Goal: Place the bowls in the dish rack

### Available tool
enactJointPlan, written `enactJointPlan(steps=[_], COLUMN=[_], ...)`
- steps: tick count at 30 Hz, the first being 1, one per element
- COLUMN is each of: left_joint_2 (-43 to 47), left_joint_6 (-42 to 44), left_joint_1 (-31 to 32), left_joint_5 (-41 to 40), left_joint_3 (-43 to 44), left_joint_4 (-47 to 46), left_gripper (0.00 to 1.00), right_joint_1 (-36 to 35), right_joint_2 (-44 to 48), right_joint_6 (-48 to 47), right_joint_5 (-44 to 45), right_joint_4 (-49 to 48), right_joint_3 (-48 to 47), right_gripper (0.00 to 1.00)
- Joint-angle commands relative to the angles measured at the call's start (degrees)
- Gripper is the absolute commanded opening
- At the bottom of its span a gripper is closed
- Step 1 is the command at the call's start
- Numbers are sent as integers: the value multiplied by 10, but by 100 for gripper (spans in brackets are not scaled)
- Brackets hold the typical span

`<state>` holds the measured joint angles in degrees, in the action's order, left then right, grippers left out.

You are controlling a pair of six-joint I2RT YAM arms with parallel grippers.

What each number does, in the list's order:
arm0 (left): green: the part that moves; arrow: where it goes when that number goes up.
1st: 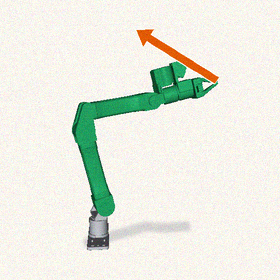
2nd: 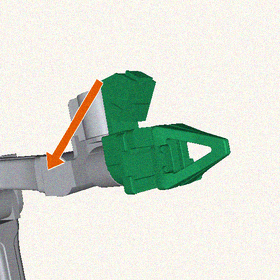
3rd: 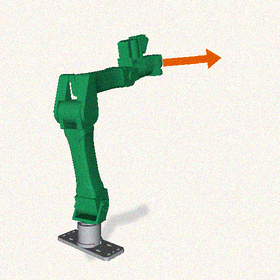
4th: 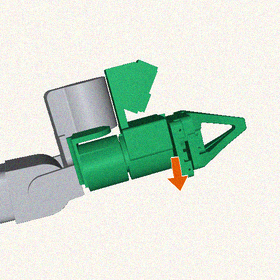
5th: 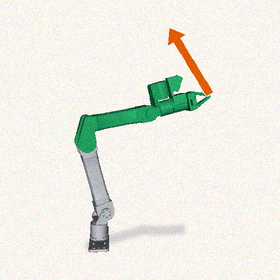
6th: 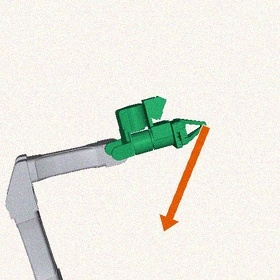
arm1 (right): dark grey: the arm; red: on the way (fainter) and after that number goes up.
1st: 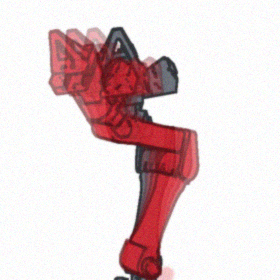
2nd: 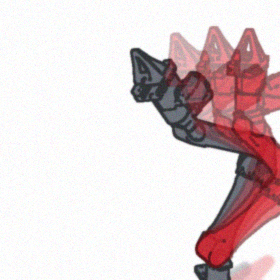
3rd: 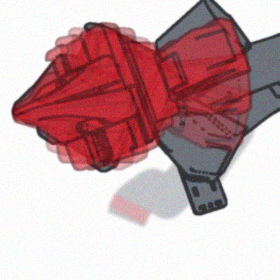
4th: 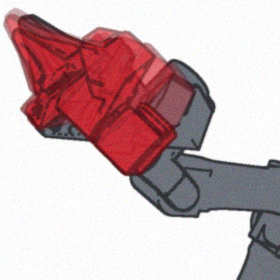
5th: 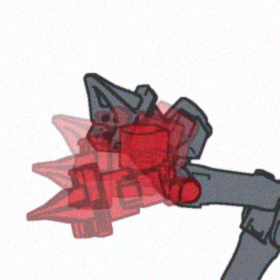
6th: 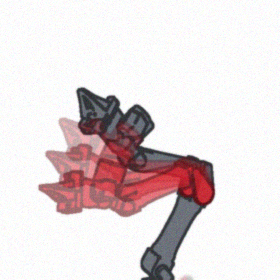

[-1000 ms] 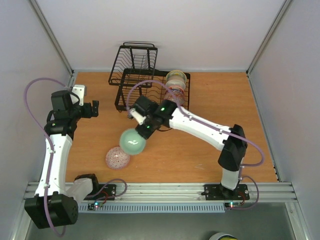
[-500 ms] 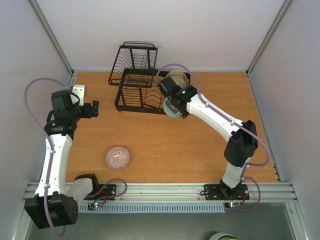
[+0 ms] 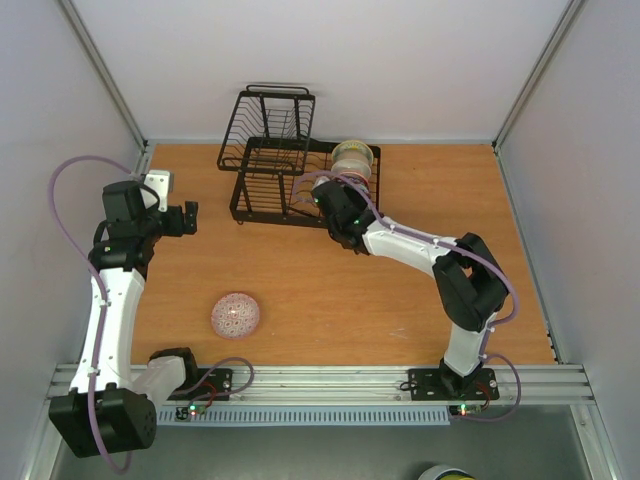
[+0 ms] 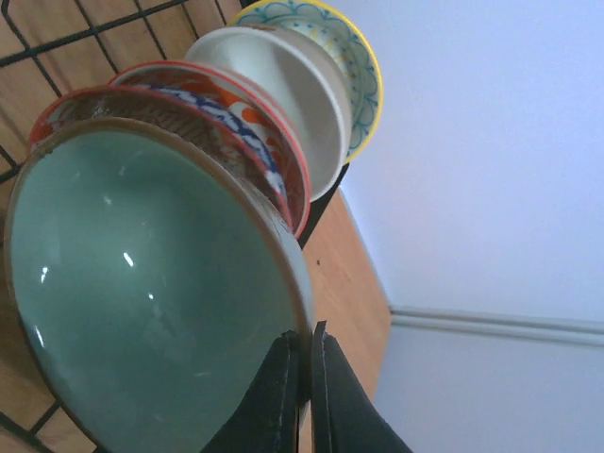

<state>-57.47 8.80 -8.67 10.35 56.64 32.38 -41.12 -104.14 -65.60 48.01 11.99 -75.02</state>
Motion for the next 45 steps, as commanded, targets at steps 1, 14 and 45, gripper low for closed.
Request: enactJointPlan(steps=[1, 14, 45], left_joint_2=[1, 3, 11], left_joint_6=[-1, 0, 0], left_joint_1=[-4, -4, -4], left_joint_5=[9, 6, 7], left_joint_3=[15, 13, 15], left_joint_4=[-12, -13, -10], left_gripper=[99, 99, 99], right_joint_1=[-2, -11, -9], right_joint_2=[27, 13, 29], right_joint_6=[-159, -249, -94], right_joint_5=[41, 4, -48], right_joint_4=[-263, -412, -180], right_joint_3=[55, 141, 154], right_gripper=[1, 1, 16])
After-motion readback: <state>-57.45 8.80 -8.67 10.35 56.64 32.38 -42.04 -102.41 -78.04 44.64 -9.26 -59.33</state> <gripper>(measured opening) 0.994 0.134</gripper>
